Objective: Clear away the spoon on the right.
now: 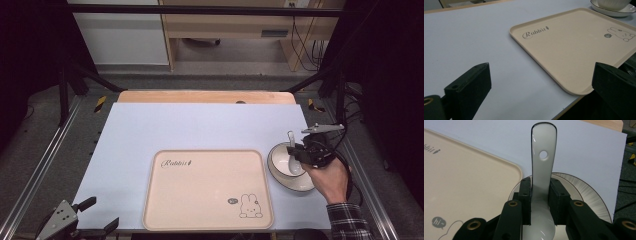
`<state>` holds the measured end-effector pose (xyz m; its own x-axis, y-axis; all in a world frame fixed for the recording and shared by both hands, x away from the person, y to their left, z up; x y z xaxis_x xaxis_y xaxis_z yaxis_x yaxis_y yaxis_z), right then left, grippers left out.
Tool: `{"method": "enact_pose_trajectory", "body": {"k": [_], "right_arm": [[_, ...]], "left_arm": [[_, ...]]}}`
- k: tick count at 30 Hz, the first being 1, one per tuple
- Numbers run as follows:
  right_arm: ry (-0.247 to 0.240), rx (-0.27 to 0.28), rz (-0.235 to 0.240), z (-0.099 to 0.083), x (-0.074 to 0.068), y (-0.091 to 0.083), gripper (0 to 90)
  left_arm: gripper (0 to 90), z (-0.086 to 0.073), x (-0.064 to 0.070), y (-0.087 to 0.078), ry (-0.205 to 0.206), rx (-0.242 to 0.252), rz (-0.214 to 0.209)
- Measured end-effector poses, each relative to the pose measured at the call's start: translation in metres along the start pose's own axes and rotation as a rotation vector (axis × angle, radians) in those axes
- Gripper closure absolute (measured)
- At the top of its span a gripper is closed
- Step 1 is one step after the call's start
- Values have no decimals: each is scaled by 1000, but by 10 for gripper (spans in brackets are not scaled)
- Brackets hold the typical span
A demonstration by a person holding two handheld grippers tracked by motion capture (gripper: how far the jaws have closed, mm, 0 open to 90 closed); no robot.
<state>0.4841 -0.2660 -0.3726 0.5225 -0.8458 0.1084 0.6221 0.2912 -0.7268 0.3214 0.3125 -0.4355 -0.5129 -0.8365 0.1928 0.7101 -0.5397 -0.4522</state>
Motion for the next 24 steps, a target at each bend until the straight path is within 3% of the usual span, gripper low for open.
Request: {"method": "enact_pose_trajectory", "body": {"k": [9,24], "right_arm": [[-21,-12,32,1,-14,-14,737],[-67,-50,119,2,-52,-29,737]], "left_arm": [[19,0,0,0,0,0,0],[19,0,1,0,7,-4,4]]}}
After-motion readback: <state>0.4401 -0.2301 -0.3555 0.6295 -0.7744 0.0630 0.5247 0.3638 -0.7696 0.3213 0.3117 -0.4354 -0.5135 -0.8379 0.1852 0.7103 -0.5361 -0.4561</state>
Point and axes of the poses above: each handheld gripper's, and its own axes: y roughly forward along the jaws, z roughly out of its top, x roughly to its right, the point moved 3 cm from there along y, roughly forward along the jaws, and after that the axes turned 10 degrees about -y, right-handed, at the moved point
